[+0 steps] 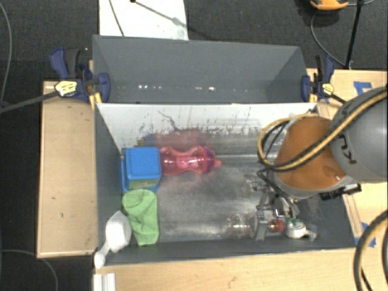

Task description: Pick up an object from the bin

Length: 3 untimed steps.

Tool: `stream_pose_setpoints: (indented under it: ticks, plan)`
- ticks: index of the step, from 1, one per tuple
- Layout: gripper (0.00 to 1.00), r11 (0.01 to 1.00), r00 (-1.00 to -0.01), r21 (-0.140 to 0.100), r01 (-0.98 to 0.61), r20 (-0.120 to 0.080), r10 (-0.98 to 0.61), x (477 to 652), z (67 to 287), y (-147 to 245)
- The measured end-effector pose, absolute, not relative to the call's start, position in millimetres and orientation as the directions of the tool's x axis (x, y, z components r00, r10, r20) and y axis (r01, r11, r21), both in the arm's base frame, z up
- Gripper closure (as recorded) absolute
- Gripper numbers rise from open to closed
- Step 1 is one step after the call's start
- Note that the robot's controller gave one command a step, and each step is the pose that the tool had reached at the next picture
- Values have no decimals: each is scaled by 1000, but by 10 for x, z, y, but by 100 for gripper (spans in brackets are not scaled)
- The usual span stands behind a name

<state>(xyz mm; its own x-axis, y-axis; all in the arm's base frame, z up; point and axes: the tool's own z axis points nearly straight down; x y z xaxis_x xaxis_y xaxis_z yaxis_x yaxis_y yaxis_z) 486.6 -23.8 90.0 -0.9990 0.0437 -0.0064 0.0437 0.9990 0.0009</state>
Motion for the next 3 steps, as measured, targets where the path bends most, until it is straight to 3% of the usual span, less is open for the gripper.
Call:
stream_pose_setpoints:
  ticks: [1, 2, 3]
  plan:
    - [0, 1000, -1000, -1, -17, 0, -17, 4808, 898, -184]
    - [0, 996, -996, 1, 86, -3, 86, 4880, 992, -991]
    - [0, 991, -991, -1, 133, -2, 133, 4842, 865, -1043]
